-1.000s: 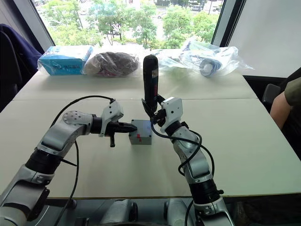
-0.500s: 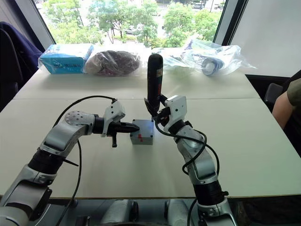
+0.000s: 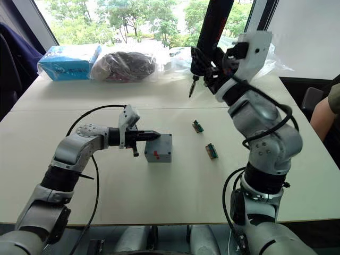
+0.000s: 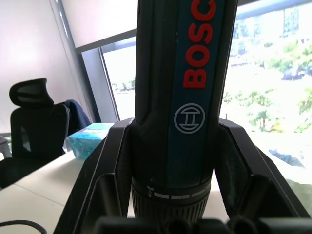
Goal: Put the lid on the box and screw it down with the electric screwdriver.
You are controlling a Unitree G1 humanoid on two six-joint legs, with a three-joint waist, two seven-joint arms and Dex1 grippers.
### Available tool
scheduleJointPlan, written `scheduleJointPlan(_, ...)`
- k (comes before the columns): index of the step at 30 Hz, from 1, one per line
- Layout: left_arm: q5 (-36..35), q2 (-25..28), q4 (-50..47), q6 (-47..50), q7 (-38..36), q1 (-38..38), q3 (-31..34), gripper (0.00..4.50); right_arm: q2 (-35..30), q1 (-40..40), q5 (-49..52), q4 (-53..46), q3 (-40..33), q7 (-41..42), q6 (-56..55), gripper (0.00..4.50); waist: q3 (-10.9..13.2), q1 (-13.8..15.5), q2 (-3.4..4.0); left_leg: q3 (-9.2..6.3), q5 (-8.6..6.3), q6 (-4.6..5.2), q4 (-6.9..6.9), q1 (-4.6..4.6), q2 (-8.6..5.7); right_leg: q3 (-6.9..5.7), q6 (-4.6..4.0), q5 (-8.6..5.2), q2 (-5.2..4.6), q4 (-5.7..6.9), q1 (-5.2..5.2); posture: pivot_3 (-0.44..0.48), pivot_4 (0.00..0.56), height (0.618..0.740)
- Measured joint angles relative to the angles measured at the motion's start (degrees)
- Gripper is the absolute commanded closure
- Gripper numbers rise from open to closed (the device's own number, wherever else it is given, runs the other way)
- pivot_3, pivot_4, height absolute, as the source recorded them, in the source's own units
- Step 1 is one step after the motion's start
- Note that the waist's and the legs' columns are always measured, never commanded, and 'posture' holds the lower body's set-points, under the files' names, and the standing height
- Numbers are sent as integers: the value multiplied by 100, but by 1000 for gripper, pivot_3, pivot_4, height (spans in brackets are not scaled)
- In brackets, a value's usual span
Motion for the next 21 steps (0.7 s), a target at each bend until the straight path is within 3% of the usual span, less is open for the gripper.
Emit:
scheduleJointPlan(5,-422,355,-587,277,-190,-192,289,4500,-1059,-62,631,583,-665,-557,1959,2693,10,21,12,3,1,0,2,-45,-8,0,4,2,-4,-22,-32,0,150,740)
scheduleJointPlan(9,-595,893,-1069,512,-819,-257,-149,4500,-2049,515,936,1054,-979,-636,3158,2693,18,42,1,7,-2,5,-7,-52,-11,0,4,-1,0,-37,-29,0,150,740)
scheduleJointPlan(14,-654,1609,-1684,405,-1707,-292,-720,4500,-3906,2511,2712,1824,-807,-502,3329,2693,53,34,43,26,-10,22,-3,-46,-20,15,13,-6,3,-40,-28,0,150,740)
scheduleJointPlan(21,-419,1605,-1672,24,-1852,-286,-1072,4500,-4386,3006,3696,2268,-567,-931,3328,2693,93,-64,7,63,6,46,10,-21,31,60,35,15,85,-28,-28,0,150,740)
